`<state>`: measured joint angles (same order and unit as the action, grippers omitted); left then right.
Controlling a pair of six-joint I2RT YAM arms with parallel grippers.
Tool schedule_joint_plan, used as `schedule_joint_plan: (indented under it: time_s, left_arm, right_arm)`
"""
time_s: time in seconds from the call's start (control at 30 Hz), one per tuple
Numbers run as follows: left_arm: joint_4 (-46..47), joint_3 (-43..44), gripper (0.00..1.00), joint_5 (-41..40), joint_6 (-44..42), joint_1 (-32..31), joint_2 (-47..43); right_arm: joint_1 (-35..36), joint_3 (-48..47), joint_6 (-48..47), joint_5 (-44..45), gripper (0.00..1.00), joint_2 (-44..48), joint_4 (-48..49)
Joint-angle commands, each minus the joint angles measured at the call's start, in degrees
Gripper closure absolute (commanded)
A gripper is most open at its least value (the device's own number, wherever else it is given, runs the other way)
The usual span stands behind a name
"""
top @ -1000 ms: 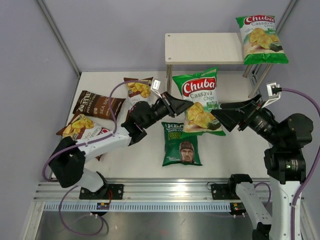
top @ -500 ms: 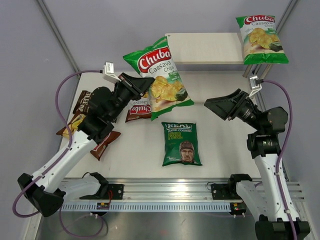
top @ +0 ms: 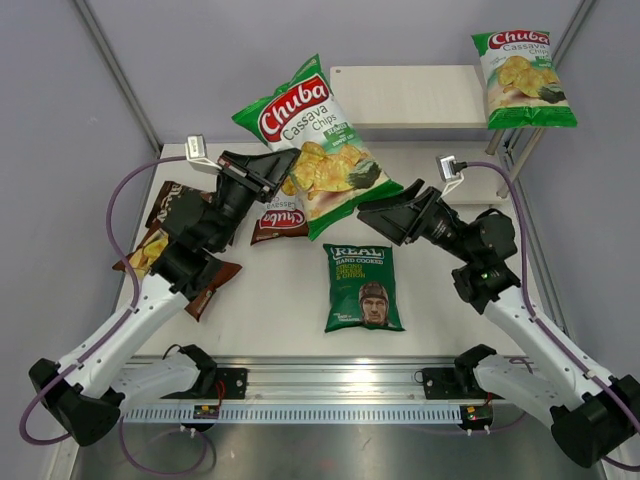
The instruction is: Place and organize the chips bags onto the shelf
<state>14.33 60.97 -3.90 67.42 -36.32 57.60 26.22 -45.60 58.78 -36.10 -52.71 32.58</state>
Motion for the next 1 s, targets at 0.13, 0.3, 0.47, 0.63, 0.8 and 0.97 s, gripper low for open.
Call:
schedule_joint_plan:
  time_s: [0.13,0.3,0.47,0.63,0.8,0.97]
  left_arm:
    - [14.7,-3.5,1.0,-1.7,6.4,-1.3,-2.6]
    - [16.8,-4.2,1.0,1.1,7.8,-2.8,-0.7]
    - [10.0,-1.0,1.0,3.5,6.2,-5.1,2.4]
    - [4.3,0.0,1.0,5.2,3.3,-5.4,4.4]
    - [-1.4,5.6,0.65,7.4,-3.6,-5.2,7.2]
    - [-10.7,11.2,0.18,5.7,-10.2,-2.7,7.9]
  right_arm:
    - [4.8,-0.4,-4.8,10.0,0.08,-2.3,7.3]
    - [6.7,-1.0,-4.6,13.2,0.05,-3.5,8.1]
    - [7.1,-0.5,-4.7,16.9,0.05,-3.5,9.0]
    - [7.1,-0.7,-5.5,18.9,0.27,-1.8,7.3]
    - [7.0,-0.1,-5.7,21.3,0.57,-1.1,3.7]
    - [7.0,0.0,-6.1,27.5,0.68,0.0,0.7]
